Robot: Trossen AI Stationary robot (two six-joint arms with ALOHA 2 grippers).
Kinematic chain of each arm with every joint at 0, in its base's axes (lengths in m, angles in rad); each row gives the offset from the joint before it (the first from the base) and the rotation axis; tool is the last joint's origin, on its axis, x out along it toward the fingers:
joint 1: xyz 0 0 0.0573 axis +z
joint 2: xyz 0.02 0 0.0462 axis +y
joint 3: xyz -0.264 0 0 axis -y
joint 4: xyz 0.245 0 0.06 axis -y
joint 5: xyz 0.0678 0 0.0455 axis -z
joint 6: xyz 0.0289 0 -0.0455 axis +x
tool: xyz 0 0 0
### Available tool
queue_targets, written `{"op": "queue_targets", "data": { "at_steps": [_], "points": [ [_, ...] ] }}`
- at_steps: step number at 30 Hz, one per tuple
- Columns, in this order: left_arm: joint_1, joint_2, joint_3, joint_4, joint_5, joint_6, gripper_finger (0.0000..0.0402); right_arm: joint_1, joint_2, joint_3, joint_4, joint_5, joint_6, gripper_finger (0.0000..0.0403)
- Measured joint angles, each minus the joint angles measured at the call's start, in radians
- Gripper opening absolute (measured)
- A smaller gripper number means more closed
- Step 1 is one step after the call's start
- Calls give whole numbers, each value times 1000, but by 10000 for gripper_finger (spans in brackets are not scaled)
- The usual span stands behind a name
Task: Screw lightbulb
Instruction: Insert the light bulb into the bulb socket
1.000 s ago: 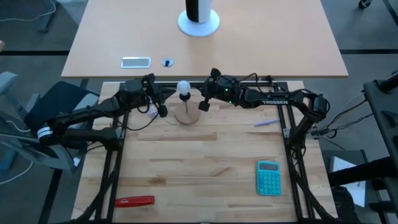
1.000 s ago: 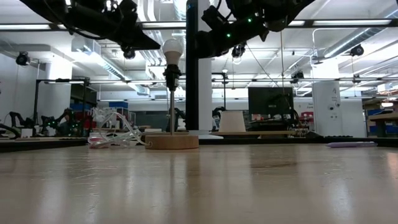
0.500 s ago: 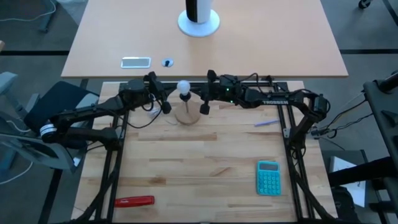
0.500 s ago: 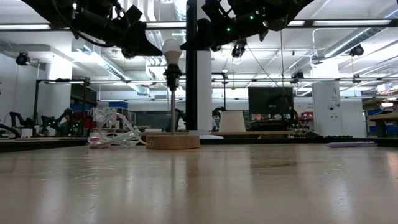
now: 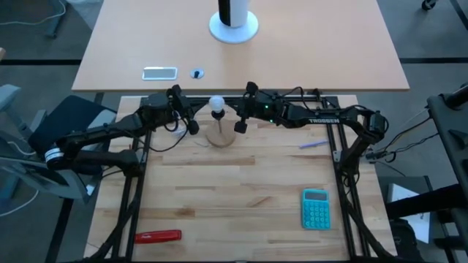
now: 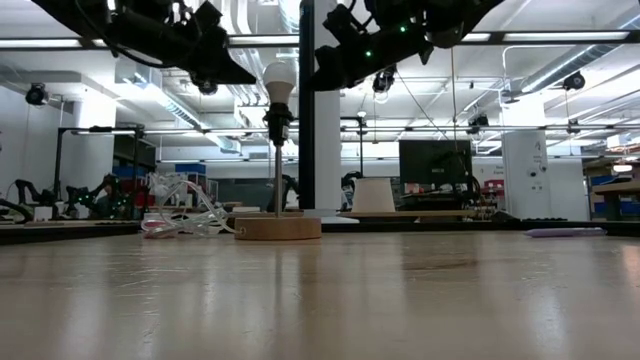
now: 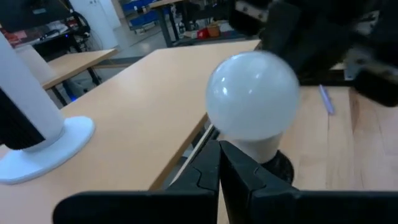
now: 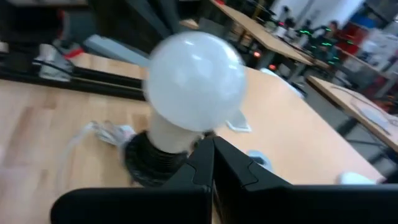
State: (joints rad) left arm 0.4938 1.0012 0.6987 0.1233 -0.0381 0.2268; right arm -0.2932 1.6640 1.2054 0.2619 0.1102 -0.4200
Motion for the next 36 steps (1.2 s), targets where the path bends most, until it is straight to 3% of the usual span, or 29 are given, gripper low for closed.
{"op": "queue_targets", "data": {
  "at_steps": [7, 22, 25, 31, 36],
  "points": [
    [0, -1, 0, 20, 109, 0, 0, -11, -1, 0, 29, -41, 8, 0],
    [0, 39, 0, 64, 4, -3, 0, 3, 0, 0, 35, -173, 2, 0],
    [0, 39, 0, 55, 2, -4, 0, 2, 1, 0, 27, -150, 1, 0],
    [0, -16, 0, -36, 1, -4, 0, 1, -3, 1, -30, -9, -32, 0],
    [0, -27, 0, -30, 67, 0, 0, -4, -1, 1, 8, -10, -30, 0]
  ]
}}
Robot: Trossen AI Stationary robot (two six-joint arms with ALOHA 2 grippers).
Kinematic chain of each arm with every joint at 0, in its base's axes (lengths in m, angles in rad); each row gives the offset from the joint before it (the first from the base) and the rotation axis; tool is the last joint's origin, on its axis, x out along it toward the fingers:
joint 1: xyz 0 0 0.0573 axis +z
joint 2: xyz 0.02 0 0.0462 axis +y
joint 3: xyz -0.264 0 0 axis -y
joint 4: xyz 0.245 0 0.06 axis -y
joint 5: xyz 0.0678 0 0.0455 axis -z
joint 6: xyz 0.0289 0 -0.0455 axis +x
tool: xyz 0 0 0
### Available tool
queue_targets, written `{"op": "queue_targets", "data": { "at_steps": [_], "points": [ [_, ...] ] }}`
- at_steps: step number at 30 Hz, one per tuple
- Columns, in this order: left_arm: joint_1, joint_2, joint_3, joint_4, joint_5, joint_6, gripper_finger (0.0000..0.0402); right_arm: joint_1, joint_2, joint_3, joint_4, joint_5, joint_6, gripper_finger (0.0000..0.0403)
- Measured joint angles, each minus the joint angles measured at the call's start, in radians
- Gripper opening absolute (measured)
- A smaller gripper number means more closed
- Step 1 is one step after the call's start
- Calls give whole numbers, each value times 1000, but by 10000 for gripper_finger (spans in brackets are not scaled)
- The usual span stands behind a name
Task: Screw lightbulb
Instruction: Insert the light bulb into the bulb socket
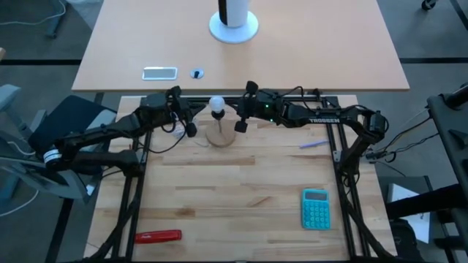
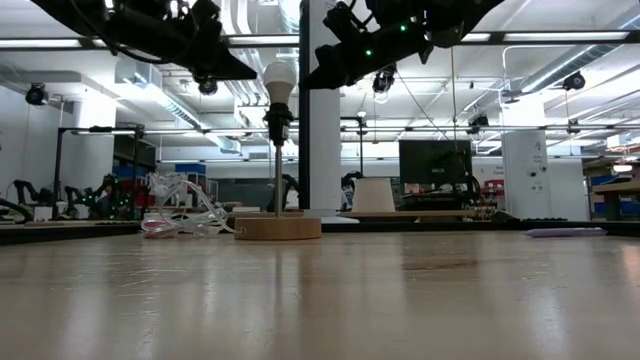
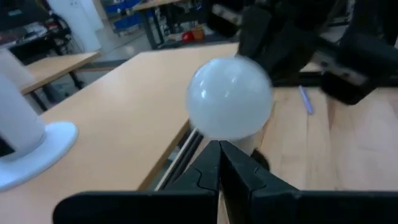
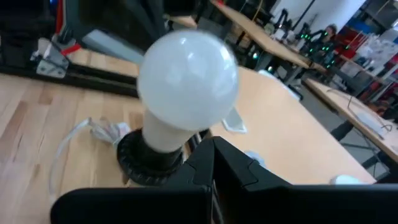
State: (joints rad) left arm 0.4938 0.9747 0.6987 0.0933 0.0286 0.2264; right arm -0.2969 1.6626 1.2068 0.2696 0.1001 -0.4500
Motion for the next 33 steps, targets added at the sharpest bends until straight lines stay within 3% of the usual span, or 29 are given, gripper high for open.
{"op": "queue_targets", "data": {
  "at_steps": [4, 8, 14, 17, 21, 28, 33],
  "points": [
    [0, 23, 0, 42, 10, 0, 0, 3, 0, 0, 13, -14, -3, 0],
    [1, 46, 0, 57, 4, 1, 0, 3, 0, 0, 10, -92, -4, 0],
    [1, 66, 0, 76, -48, 1, 0, 12, 0, 0, -8, -112, -21, 0],
    [0, 67, 0, 56, -111, 0, 0, 13, 0, 0, -40, -92, -30, 0],
    [0, 49, 0, 11, -119, -3, 0, 10, 0, 0, -47, -6, -27, 0],
    [-1, 38, 0, 25, 96, 28, 0, 4, 0, 0, -18, 7, -22, 0],
    [0, 38, 0, 70, 111, 27, 0, 4, 0, 0, 11, -72, -22, 0]
  ]
}}
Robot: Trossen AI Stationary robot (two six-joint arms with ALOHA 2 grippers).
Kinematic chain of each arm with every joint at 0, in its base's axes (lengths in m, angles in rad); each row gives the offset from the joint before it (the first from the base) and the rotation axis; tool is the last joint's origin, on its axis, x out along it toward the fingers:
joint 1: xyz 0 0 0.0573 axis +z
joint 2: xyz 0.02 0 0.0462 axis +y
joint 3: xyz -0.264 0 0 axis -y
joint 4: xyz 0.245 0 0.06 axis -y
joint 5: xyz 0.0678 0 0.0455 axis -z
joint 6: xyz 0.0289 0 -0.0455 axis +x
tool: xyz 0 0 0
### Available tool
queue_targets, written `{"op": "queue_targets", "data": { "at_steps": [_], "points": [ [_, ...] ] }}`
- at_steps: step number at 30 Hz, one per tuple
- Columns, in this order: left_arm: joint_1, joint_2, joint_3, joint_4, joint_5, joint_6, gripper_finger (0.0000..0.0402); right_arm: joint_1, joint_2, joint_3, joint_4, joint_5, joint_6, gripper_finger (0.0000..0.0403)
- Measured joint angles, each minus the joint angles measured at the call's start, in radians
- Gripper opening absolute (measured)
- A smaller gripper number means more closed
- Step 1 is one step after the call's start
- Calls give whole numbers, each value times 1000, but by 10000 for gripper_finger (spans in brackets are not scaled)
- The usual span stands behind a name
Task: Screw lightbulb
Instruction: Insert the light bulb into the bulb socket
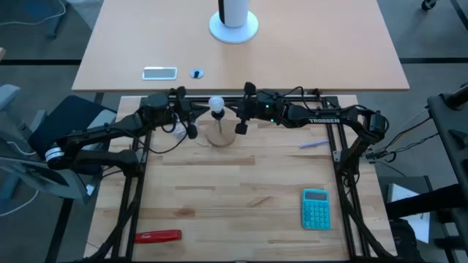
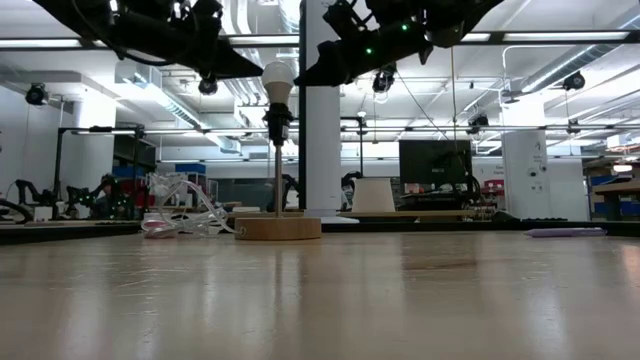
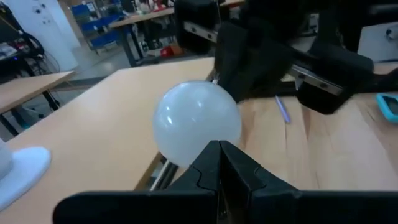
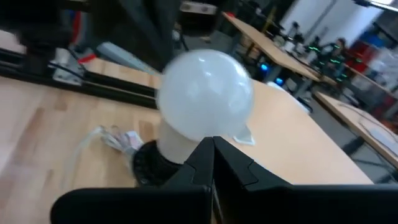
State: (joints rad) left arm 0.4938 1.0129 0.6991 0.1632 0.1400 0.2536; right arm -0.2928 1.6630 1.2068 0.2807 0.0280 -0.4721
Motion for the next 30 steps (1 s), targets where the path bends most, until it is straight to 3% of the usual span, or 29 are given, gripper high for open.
{"op": "queue_targets", "data": {
  "at_steps": [4, 12, 19, 30],
  "points": [
    [0, 0, 0, 10, -5, 0, 0, -1, 0, 0, -1, -51, 0, 0],
    [0, 0, 0, -9, -149, -1, 0, 9, 0, 0, -33, -80, 3, 0],
    [-2, 0, 0, -10, -92, -1, 0, 1, 0, 0, -53, 72, 4, 0],
    [0, 49, -1, 36, -88, 16, 0, -6, -1, -2, 3, -13, 34, 0]
  ]
}}
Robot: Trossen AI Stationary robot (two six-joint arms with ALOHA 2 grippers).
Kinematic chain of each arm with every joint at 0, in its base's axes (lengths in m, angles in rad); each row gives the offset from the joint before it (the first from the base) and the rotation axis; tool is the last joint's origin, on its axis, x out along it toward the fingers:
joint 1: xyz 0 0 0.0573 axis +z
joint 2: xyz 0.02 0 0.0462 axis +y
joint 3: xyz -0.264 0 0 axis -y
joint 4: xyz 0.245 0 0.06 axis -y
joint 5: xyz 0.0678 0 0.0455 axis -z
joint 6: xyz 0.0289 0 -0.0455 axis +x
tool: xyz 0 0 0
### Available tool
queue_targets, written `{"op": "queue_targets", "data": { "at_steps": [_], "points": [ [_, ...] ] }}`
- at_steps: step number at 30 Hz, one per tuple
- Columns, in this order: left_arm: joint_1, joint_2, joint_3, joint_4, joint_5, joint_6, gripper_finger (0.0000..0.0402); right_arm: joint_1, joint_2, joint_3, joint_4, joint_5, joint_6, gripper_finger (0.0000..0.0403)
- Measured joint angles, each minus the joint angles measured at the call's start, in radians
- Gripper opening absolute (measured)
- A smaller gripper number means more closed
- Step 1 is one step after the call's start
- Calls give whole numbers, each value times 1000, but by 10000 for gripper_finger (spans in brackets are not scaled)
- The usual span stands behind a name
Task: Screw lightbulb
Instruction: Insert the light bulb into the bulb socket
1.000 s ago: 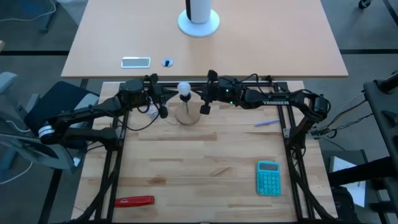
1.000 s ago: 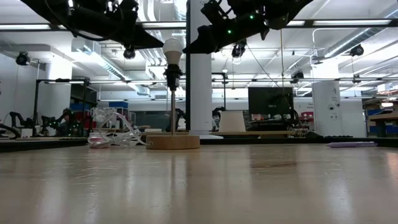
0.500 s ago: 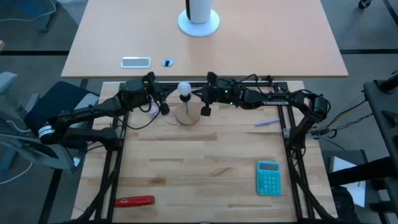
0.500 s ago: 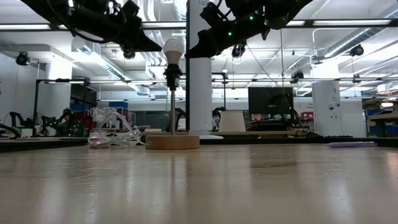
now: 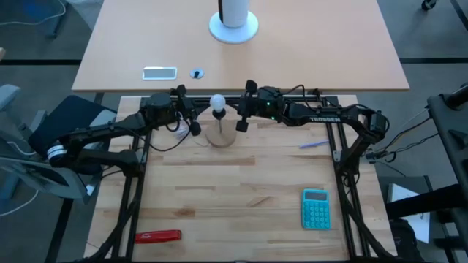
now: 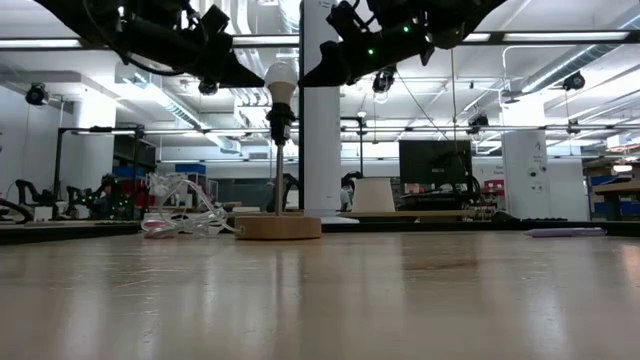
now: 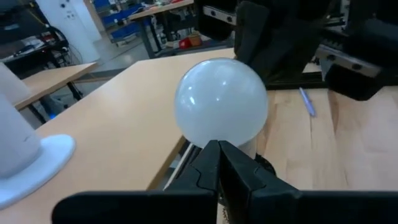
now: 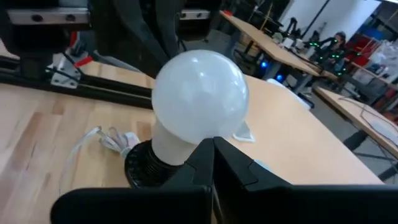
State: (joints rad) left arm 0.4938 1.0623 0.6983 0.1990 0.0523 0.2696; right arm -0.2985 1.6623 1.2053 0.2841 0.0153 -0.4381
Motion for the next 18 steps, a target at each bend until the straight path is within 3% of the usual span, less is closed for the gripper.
{"op": "queue_targets", "data": {
  "at_steps": [5, 9, 18],
  "points": [
    [-1, 7, 0, 7, -66, -6, 0, 14, -1, 0, -14, -87, -6, 0],
    [-1, 6, 0, 3, -62, -16, 0, 20, -1, 0, -16, -90, -16, 0],
    [-2, -53, 0, -122, -20, -20, 0, 15, -1, 0, -94, 102, -42, 0]
  ]
}}
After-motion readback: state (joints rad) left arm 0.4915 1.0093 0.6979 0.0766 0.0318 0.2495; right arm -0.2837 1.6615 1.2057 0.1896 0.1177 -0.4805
